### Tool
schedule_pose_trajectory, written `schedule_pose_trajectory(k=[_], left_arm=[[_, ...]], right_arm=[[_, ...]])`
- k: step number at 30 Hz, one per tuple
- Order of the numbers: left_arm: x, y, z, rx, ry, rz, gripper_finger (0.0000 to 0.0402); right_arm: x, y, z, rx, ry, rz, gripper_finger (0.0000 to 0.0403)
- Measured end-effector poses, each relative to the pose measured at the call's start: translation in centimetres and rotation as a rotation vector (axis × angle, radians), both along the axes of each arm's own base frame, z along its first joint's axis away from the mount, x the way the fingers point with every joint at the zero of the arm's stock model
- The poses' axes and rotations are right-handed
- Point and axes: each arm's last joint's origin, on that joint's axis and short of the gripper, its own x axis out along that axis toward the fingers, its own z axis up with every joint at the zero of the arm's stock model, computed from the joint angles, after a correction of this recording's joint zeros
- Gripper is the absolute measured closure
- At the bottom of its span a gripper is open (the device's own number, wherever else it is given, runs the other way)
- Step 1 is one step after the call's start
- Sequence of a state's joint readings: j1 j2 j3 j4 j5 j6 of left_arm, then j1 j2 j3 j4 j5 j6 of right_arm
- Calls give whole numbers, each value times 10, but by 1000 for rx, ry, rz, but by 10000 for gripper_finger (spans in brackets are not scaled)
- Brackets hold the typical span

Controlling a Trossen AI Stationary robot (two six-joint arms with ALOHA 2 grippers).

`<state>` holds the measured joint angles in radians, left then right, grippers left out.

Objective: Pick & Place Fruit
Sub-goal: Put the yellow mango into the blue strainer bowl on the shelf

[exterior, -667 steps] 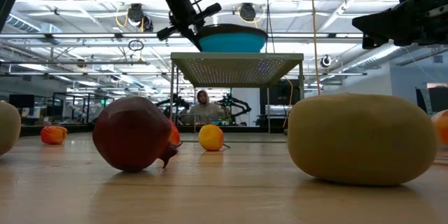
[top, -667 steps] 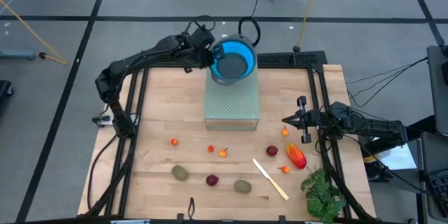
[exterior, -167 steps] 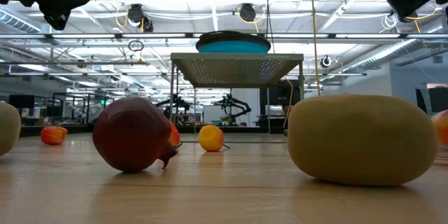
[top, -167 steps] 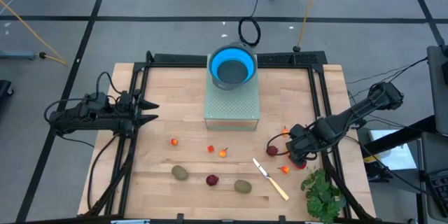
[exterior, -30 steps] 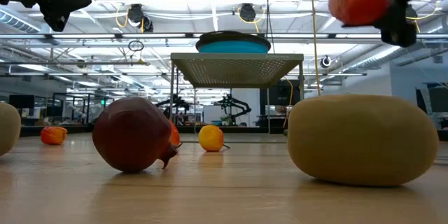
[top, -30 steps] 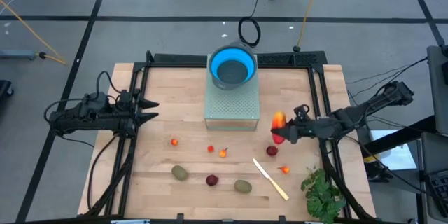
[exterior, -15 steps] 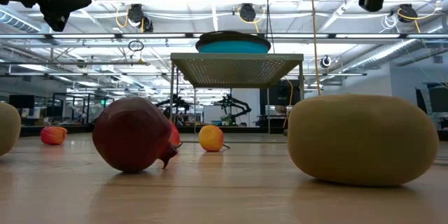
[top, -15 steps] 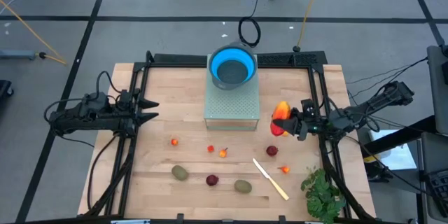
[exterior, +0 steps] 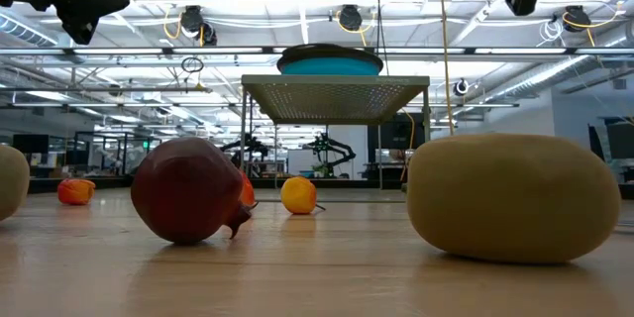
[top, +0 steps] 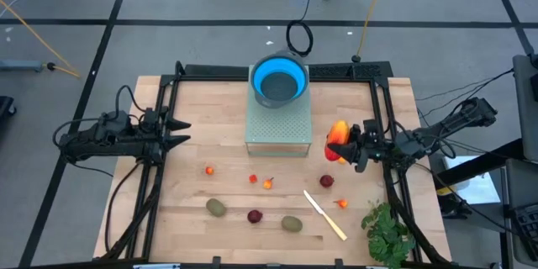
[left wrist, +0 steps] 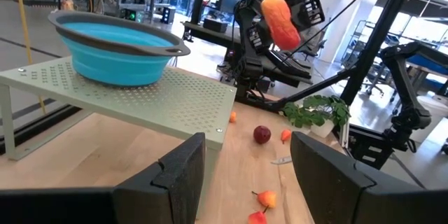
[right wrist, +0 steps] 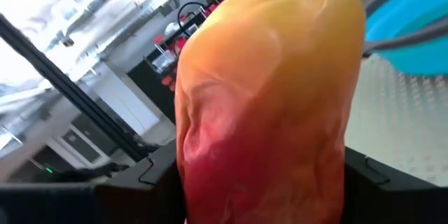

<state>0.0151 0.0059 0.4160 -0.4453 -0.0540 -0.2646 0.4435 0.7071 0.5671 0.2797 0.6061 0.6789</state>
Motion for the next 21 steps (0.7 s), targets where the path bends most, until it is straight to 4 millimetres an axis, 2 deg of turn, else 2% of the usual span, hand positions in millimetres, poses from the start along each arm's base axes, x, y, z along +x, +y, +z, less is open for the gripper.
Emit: schedule_pose_trajectory(k=[6, 16, 21], left_arm=[[0, 0, 0, 0, 0, 0, 190], [0, 0, 0, -5, 0, 0, 190], [0, 0, 0, -5, 0, 0, 190]], right_arm=[[0, 0, 0, -237, 39, -12, 175], [0, 0, 0, -770, 127, -39, 169], [0, 0, 1, -983, 153, -55, 168]])
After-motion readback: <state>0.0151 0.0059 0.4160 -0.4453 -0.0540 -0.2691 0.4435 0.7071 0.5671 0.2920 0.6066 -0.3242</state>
